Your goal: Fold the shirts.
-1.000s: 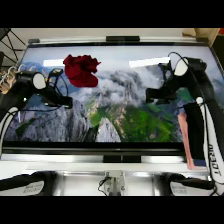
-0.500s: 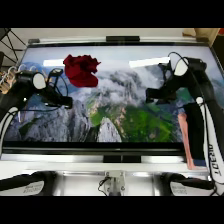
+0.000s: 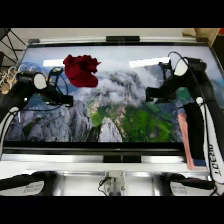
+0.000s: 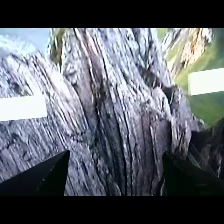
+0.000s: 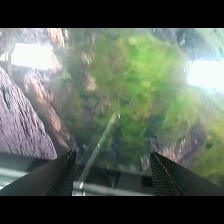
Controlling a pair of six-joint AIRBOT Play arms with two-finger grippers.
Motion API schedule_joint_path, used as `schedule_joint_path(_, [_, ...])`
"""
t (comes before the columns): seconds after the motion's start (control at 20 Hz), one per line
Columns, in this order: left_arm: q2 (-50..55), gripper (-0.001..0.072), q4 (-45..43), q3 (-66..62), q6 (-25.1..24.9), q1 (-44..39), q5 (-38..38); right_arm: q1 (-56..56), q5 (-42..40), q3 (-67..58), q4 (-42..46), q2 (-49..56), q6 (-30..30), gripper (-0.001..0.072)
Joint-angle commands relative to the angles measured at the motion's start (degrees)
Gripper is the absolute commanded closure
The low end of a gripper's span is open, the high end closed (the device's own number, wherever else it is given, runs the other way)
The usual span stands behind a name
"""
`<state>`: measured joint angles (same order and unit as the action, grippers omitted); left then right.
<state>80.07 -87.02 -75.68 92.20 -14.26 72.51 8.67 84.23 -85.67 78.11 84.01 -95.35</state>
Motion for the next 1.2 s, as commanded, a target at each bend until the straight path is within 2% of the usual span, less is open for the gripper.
schedule_joint_path(0.0, [1.1,0.0000,1.8,0.0,2.3,-0.1,-6.2,0.1,-4.2,0.0,0.2,0.0,0.0,0.0120])
schedule_joint_path(0.15, [5.4,-0.0002,1.4,-2.4,7.8,1.2,-17.9,0.1,-8.0,0.0,0.4,0.1,0.0,0.0120])
schedule_joint_path(0.2, [8.9,-0.0003,1.4,-6.4,9.2,3.3,-19.3,0.1,-8.8,0.0,0.2,0.1,0.1,0.0120])
schedule_joint_path(0.3, [18.5,-0.0003,2.2,-18.8,13.4,9.0,-17.4,0.1,-9.7,0.0,0.2,0.1,0.9,0.0120])
schedule_joint_path(0.35, [23.9,-0.0003,4.5,-25.3,15.4,11.7,-14.2,0.1,-9.7,0.0,0.2,0.1,1.6,0.0120])
schedule_joint_path(0.45, [33.6,-0.0010,9.6,-35.2,15.5,15.0,-7.2,0.1,-9.7,0.0,0.2,0.1,2.9,0.0120])
schedule_joint_path(0.55, [40.1,-0.0010,14.2,-40.8,15.5,15.9,-6.3,0.1,-10.3,0.0,0.2,0.1,3.5,0.0120])
schedule_joint_path(0.75, [45.1,-0.0009,26.3,-41.1,14.8,14.2,-17.3,0.1,-12.2,0.0,0.2,0.1,3.5,0.0120])
schedule_joint_path(0.95, [47.0,0.0014,29.8,-41.1,12.9,10.8,-25.0,0.1,-12.5,0.0,-0.2,0.1,3.5,0.0120])
schedule_joint_path(1.0, [47.2,0.0177,30.1,-41.1,12.9,10.2,-26.1,0.1,-12.5,0.0,-0.3,0.1,3.5,0.0120])
schedule_joint_path(1.05, [47.1,0.0526,30.1,-41.1,12.9,10.0,-26.4,0.1,-12.4,0.0,-0.3,0.1,3.5,0.0120])
schedule_joint_path(1.1, [46.6,0.0676,30.1,-41.1,12.2,10.0,-26.3,0.1,-12.3,0.0,-0.3,0.1,3.5,0.0120])
schedule_joint_path(1.15, [45.2,0.0678,30.1,-41.2,9.9,10.1,-25.8,0.1,-12.2,0.0,-0.3,0.1,3.5,0.0120])
